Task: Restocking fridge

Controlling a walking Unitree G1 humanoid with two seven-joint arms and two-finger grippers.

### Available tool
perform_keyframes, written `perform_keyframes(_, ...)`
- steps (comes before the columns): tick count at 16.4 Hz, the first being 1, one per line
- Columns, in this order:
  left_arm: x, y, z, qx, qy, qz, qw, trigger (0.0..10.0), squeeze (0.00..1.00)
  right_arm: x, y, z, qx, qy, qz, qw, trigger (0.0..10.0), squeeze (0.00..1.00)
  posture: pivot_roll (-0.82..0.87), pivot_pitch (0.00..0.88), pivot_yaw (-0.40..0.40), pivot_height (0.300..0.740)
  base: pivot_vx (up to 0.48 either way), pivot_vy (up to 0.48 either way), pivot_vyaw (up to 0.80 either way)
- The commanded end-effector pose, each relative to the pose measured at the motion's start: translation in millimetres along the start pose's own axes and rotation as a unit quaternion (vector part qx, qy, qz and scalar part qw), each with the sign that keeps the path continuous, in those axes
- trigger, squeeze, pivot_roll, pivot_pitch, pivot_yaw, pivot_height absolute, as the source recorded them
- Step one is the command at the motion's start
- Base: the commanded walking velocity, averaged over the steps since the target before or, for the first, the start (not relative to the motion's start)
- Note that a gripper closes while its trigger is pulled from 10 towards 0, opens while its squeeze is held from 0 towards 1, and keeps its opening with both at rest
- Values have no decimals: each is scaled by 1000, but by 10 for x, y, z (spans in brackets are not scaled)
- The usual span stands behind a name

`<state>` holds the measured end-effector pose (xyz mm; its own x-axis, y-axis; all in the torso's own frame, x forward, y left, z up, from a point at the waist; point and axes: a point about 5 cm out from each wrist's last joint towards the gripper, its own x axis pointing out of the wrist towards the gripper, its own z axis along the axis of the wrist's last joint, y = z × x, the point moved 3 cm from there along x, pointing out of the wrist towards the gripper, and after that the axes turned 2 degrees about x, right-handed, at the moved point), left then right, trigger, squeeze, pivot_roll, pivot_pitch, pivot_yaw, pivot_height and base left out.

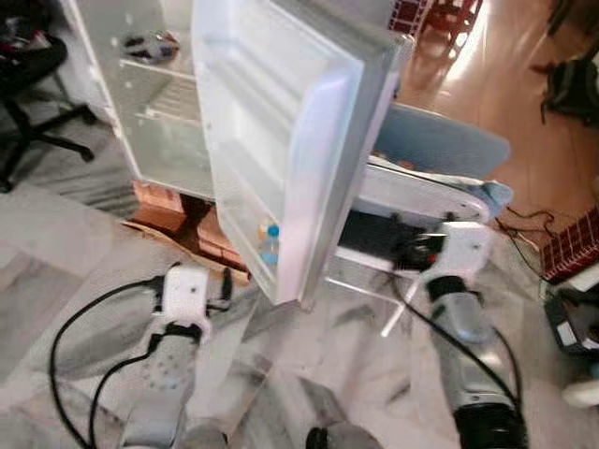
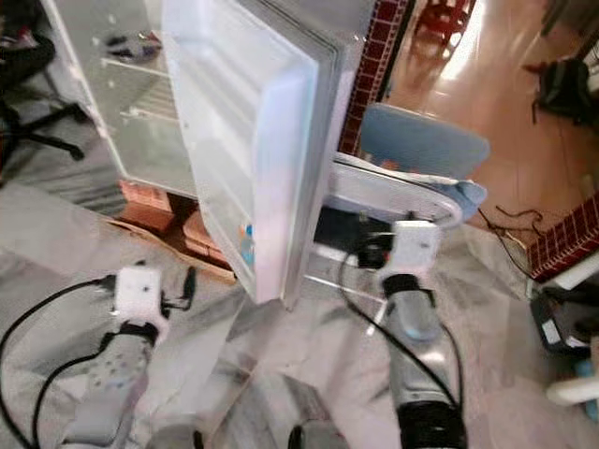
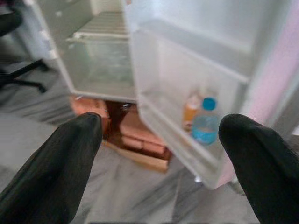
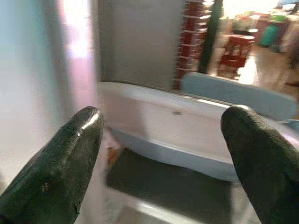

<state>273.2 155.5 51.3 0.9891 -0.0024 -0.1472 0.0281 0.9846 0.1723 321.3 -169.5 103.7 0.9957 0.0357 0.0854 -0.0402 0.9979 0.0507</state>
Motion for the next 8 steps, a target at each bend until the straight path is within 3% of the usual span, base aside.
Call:
perform_keyframes(1,-18,-11,-36,0,8,-5,1000,10000,0,57,8,-1,6,6,10,1000,10000,0,106,92,-63,740,0,0,0)
perform_keyframes(5,-25,-40,-55,6,16,-12,1000,10000,0,428,270,117,19,4,44,999,10000,0,132,103,-60,740,0,0,0)
perform_keyframes(8,-81,-8,-79,11,24,-4,1000,10000,0,668,404,209,6,12,32,999,10000,0,172,114,-77,740,0,0,0)
